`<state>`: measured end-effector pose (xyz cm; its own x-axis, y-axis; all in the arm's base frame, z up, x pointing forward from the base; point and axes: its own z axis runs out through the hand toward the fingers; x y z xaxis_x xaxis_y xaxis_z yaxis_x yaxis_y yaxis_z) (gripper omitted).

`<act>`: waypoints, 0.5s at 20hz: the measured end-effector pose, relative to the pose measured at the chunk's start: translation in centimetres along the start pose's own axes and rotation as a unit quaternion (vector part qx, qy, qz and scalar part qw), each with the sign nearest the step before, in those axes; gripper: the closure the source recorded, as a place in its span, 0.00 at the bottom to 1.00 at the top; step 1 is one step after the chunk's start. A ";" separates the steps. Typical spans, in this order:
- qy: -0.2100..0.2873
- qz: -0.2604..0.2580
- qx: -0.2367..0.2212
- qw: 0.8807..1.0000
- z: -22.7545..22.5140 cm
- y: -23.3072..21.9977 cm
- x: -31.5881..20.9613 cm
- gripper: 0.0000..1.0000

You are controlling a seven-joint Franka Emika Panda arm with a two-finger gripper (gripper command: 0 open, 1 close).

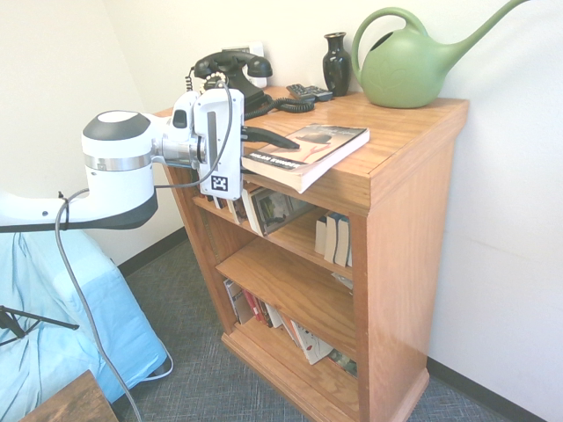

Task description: Organize the shelf

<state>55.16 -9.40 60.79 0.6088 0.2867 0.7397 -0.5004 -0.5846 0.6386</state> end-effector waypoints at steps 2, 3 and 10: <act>-0.001 0.000 0.000 1.000 0.1 0.0 -0.1 1.00; -0.001 0.000 0.000 1.000 0.1 0.0 -0.1 1.00; -0.002 0.000 0.000 1.000 0.1 0.0 -0.1 1.00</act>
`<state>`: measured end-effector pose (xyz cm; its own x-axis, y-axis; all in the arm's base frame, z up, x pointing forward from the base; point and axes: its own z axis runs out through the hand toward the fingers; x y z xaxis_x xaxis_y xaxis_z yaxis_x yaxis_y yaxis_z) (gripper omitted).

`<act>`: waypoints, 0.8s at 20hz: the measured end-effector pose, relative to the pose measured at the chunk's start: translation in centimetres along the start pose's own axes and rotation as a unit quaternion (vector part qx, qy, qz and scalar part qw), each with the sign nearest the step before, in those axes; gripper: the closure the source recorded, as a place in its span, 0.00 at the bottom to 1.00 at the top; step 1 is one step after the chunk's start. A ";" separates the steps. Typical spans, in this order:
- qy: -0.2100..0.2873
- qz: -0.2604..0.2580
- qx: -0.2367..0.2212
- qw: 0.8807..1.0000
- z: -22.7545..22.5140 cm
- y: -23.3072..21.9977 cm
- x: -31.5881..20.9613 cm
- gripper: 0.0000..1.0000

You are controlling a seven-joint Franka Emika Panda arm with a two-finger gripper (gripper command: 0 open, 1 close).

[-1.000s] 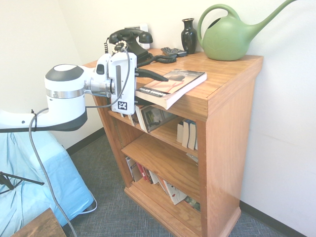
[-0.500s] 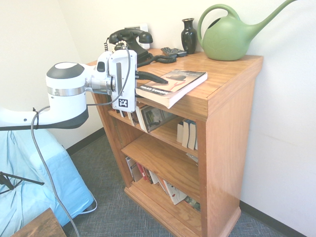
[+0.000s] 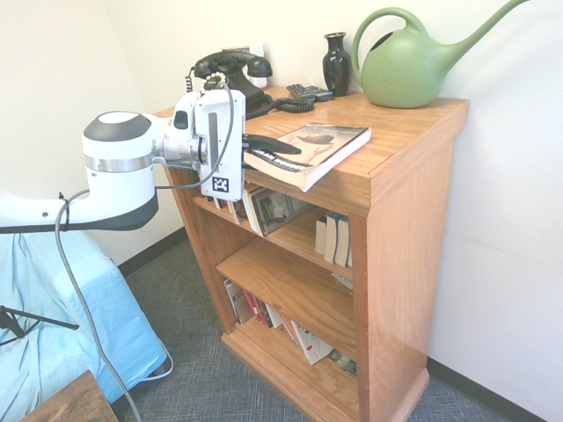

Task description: Organize the shelf

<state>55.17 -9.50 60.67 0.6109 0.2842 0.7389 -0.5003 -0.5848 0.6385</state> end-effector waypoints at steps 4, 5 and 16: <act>-0.014 0.028 0.009 0.999 -0.3 0.5 0.3 1.00; -0.019 0.040 0.012 0.999 -0.7 0.9 0.5 1.00; -0.077 0.189 0.059 0.977 -8.3 8.3 -1.7 1.00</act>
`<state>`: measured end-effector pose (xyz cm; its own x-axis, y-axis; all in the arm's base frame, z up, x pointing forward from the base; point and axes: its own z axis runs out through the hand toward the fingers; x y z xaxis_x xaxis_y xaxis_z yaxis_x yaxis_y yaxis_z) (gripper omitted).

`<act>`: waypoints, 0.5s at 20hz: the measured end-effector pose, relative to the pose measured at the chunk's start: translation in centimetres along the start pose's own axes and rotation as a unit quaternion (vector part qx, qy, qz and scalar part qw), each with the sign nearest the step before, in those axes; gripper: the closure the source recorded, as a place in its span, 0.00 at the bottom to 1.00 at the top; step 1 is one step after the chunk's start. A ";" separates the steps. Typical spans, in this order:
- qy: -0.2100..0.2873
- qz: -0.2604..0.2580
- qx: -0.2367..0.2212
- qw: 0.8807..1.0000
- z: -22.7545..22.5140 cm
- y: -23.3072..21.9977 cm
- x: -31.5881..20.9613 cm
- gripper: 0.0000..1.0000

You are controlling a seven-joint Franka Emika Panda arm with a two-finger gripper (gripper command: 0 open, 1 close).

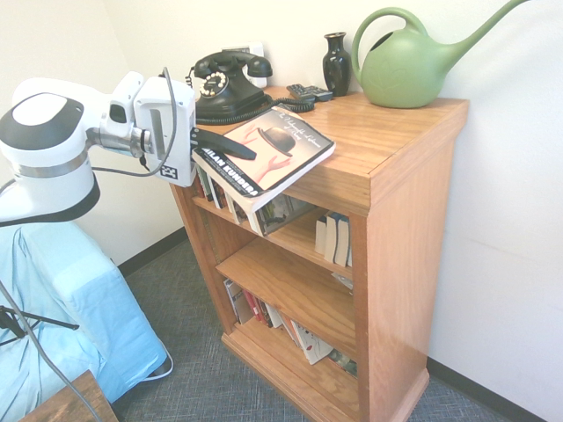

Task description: Organize the shelf

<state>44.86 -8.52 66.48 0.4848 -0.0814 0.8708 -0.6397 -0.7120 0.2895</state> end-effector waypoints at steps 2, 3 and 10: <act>-0.010 0.024 0.007 1.000 -1.5 2.0 -1.2 1.00; -0.016 0.035 0.011 0.999 -2.1 3.0 -2.0 1.00; -0.078 0.070 0.054 0.993 -4.2 4.0 -9.5 1.00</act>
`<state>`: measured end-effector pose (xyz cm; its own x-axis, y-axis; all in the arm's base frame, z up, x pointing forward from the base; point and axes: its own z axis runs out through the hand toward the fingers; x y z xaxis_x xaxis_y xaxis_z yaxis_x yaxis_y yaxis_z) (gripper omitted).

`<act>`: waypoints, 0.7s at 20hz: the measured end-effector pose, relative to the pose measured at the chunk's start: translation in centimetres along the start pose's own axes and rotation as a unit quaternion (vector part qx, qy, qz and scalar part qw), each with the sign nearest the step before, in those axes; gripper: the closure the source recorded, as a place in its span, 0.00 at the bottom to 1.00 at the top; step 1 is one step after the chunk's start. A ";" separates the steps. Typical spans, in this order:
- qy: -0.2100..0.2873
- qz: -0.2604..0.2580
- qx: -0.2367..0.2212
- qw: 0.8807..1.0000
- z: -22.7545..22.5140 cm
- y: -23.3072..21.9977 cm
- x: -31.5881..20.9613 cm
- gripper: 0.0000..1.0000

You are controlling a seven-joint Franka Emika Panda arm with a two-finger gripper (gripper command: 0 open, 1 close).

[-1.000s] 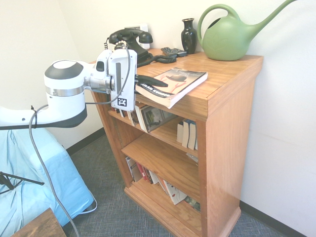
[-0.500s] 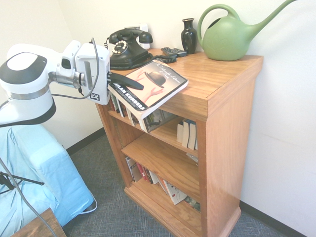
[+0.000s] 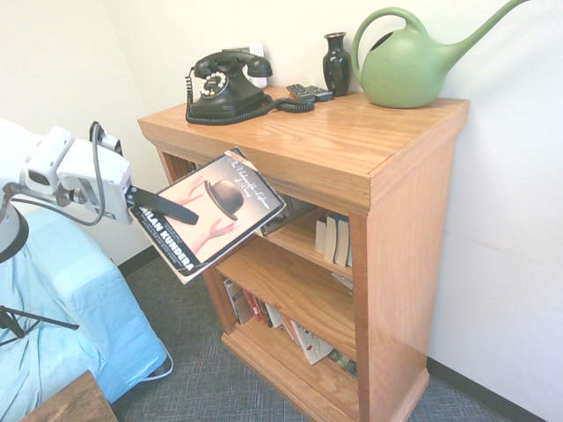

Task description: Organize the shelf

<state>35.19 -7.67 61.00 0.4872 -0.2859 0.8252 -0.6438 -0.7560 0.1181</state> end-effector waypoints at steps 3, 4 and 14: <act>-0.026 -0.011 0.020 0.999 0.9 -2.6 -3.3 1.00; -0.031 -0.015 0.026 0.999 1.2 -3.6 -4.1 1.00; -0.104 -0.019 0.085 0.991 6.3 -12.3 -8.5 1.00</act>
<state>42.71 0.34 49.02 0.6318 -0.3567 0.6882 -0.5228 -0.8516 0.0386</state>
